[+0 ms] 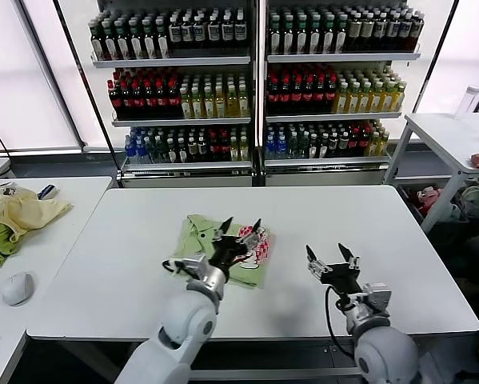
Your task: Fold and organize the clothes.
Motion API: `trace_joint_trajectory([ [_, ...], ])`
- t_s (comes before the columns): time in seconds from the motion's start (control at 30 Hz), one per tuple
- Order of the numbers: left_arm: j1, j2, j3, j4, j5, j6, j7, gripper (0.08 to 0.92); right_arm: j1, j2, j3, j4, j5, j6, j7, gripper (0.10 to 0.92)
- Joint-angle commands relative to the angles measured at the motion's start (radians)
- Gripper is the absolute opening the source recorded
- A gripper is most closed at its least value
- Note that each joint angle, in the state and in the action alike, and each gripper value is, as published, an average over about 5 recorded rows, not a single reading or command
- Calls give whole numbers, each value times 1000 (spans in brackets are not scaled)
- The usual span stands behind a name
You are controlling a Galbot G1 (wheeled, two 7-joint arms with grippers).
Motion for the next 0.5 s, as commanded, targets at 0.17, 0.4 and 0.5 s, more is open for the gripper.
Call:
trace_joint_trajectory([
  [0.17,289,170,-257,-156,76,-127,-19,821,388,228,-296,-445,24,-23,108,823],
  [0.4,328,160,-257,-164,92,-146,-18,823,446,290,-315,-563,83,-52,124,823],
  [0.5,329,161,-255,-167,92,-146,-19,823,462,310,-313,-597,116,-65,144,823],
])
